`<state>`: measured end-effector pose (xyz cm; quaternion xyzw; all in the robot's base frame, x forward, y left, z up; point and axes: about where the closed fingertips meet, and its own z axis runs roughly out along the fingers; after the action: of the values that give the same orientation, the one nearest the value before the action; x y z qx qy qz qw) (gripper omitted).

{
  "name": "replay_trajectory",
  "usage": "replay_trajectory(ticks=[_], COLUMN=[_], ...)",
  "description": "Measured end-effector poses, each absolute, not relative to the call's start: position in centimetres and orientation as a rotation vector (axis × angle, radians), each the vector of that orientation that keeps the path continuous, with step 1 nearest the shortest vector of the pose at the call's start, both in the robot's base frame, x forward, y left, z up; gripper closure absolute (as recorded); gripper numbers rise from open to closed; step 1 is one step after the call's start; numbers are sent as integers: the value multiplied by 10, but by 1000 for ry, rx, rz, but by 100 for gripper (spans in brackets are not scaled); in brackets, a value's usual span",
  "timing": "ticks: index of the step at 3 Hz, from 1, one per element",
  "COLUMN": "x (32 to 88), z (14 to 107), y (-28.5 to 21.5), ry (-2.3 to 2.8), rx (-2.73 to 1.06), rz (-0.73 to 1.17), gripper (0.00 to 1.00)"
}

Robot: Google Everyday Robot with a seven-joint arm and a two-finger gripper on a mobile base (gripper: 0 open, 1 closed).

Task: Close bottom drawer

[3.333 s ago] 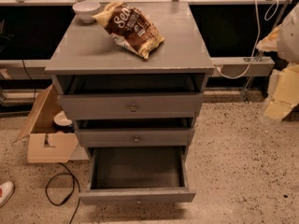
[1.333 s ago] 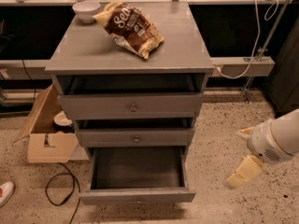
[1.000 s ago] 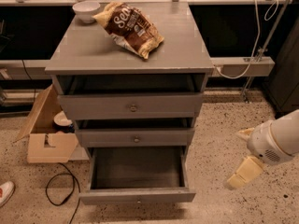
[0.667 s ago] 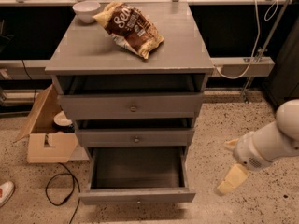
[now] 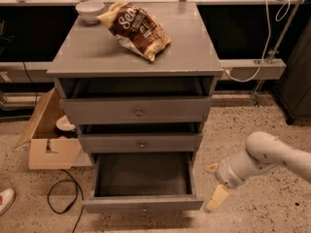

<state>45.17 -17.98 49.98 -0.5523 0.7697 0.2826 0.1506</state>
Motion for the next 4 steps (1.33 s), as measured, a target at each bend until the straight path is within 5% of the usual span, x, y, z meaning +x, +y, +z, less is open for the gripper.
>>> replay_trajectory(ticks=[4], x=[461], z=[334], y=[-157], ry=[2169], rx=[-1602], rz=[1074], gripper=[0])
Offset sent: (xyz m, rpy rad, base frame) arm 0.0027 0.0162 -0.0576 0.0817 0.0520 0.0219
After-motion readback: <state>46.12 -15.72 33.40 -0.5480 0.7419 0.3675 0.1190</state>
